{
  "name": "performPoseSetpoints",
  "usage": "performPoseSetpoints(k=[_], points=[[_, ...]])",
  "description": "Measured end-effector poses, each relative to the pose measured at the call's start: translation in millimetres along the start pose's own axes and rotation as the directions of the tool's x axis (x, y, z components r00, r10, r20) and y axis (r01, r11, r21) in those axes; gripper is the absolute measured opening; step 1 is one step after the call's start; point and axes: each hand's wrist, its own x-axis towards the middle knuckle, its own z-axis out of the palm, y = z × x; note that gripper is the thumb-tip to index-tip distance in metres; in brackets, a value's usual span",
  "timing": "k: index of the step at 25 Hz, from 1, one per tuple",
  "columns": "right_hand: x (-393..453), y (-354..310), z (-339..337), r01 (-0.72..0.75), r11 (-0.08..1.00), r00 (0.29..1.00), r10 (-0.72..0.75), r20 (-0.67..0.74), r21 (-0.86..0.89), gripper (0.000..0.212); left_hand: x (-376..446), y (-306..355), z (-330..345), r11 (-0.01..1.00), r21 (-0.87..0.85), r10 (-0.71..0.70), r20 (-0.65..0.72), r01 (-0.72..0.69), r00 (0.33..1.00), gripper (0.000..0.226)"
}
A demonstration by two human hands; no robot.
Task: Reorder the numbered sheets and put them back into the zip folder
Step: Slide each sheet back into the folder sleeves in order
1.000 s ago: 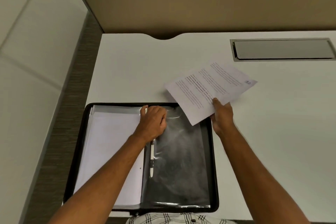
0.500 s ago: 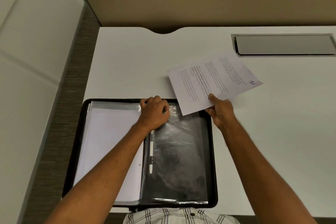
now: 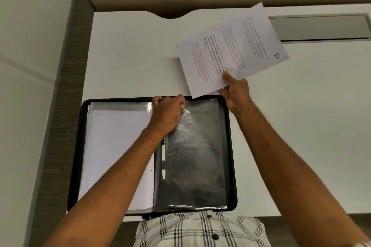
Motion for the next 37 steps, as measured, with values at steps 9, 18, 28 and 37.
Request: performPoseSetpoints(k=[9,18,28,37], points=[[-1.1,5.7,-6.6,0.027,0.934,0.978,0.048,0.202,-0.355,0.032,-0.3,2.5,-6.0,0.999,0.002,0.032,-0.039,-0.032,0.999,0.017],[8.0,-11.5,-18.7,0.040,0.852,0.926,0.165,0.340,-0.523,0.030,5.3,1.7,-2.8,0.999,-0.045,0.008,-0.082,-0.012,0.997,0.009],[24.9,-20.0,-21.5,-0.006,0.801,0.834,0.334,0.438,-0.598,0.032,20.1,-23.4,-8.2,0.972,-0.151,-0.196,-0.108,0.179,0.975,0.018],[42.1,-25.6,-15.8,0.055,0.698,0.825,0.371,0.426,-0.714,0.045,56.8,-64.6,-27.1,0.767,-0.460,-0.391,0.218,0.447,0.894,0.014]])
